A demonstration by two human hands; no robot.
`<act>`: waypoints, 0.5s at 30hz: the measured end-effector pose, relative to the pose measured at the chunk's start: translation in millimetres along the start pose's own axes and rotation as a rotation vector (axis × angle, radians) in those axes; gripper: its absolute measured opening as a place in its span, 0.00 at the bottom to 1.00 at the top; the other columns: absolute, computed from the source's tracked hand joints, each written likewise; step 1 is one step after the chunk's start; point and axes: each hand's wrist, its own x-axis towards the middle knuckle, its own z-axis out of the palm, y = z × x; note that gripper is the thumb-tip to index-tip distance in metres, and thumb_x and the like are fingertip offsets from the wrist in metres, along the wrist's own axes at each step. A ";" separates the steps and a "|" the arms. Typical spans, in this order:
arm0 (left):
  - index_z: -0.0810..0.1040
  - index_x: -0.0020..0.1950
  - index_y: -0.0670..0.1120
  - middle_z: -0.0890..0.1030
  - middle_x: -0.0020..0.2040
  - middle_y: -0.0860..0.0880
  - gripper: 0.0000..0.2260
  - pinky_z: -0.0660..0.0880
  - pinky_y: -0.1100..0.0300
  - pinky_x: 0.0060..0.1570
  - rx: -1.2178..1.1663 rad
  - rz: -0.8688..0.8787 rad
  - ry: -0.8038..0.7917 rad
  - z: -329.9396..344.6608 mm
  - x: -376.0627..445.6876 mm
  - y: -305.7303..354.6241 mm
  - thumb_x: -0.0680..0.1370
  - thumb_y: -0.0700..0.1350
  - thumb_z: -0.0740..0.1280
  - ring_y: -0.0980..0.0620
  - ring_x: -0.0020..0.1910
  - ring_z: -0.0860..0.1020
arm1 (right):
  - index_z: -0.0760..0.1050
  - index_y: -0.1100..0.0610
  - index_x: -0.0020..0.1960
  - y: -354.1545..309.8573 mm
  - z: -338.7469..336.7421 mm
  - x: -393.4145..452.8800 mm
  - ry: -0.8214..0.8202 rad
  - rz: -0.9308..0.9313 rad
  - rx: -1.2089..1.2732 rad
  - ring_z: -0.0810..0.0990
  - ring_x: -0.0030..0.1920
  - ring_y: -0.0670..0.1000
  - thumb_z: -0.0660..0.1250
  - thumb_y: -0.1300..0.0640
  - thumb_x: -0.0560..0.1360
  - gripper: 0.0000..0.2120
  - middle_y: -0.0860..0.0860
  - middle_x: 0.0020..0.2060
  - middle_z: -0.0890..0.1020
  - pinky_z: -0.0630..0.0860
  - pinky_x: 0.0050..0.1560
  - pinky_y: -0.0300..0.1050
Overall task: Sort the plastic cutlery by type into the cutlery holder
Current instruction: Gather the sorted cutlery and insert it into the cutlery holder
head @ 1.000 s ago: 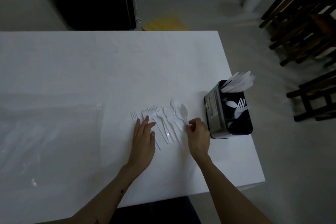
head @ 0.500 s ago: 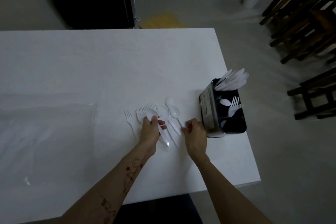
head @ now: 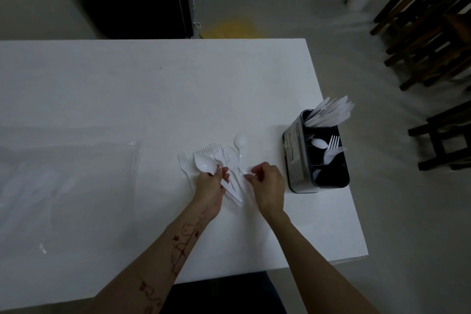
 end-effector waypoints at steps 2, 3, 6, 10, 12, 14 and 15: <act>0.74 0.57 0.40 0.80 0.45 0.48 0.08 0.75 0.57 0.49 0.036 0.014 0.016 -4.3 0.9 1.3 0.81 0.41 0.60 0.50 0.45 0.77 | 0.78 0.56 0.50 6.2 2.6 3.7 -0.041 -0.004 -0.120 0.77 0.46 0.50 0.75 0.55 0.72 0.11 0.51 0.46 0.78 0.78 0.48 0.46; 0.75 0.55 0.42 0.80 0.45 0.48 0.08 0.75 0.56 0.50 0.042 0.007 0.022 -6.7 1.5 1.3 0.82 0.43 0.59 0.50 0.45 0.78 | 0.77 0.56 0.49 7.1 1.9 5.5 -0.079 -0.002 -0.146 0.77 0.46 0.51 0.75 0.55 0.72 0.10 0.51 0.46 0.78 0.78 0.48 0.47; 0.72 0.55 0.44 0.78 0.48 0.49 0.06 0.74 0.59 0.44 0.058 0.009 0.068 -10.4 2.4 2.6 0.82 0.43 0.58 0.53 0.41 0.75 | 0.77 0.57 0.47 5.7 -0.9 8.0 -0.104 0.048 -0.110 0.79 0.45 0.51 0.73 0.55 0.74 0.07 0.51 0.44 0.79 0.79 0.48 0.48; 0.70 0.62 0.39 0.78 0.48 0.47 0.12 0.73 0.61 0.44 0.068 0.016 0.079 -13.1 7.8 2.1 0.79 0.38 0.62 0.53 0.40 0.74 | 0.78 0.56 0.44 -7.3 -8.9 -5.8 -0.003 0.104 0.242 0.80 0.38 0.49 0.74 0.56 0.74 0.06 0.48 0.37 0.82 0.80 0.43 0.43; 0.72 0.63 0.37 0.80 0.47 0.44 0.18 0.75 0.54 0.52 0.039 -0.008 0.021 -11.7 5.1 4.1 0.75 0.42 0.69 0.47 0.46 0.78 | 0.80 0.56 0.42 -17.1 -12.4 -13.4 -0.141 0.095 0.420 0.81 0.36 0.49 0.76 0.57 0.72 0.05 0.49 0.35 0.83 0.80 0.37 0.42; 0.76 0.54 0.36 0.82 0.43 0.43 0.11 0.79 0.52 0.49 -0.029 -0.014 -0.084 -9.0 2.0 6.5 0.76 0.41 0.68 0.46 0.45 0.81 | 0.82 0.58 0.42 -24.3 -12.3 -17.8 -0.329 0.095 0.488 0.82 0.36 0.49 0.77 0.59 0.70 0.05 0.51 0.36 0.85 0.79 0.36 0.41; 0.77 0.50 0.38 0.82 0.37 0.45 0.05 0.80 0.55 0.43 -0.066 -0.020 -0.124 -7.0 -0.8 8.1 0.77 0.39 0.67 0.49 0.39 0.81 | 0.83 0.57 0.42 -25.5 -10.8 -18.0 -0.384 0.094 0.474 0.83 0.36 0.48 0.78 0.58 0.69 0.05 0.51 0.36 0.85 0.79 0.37 0.40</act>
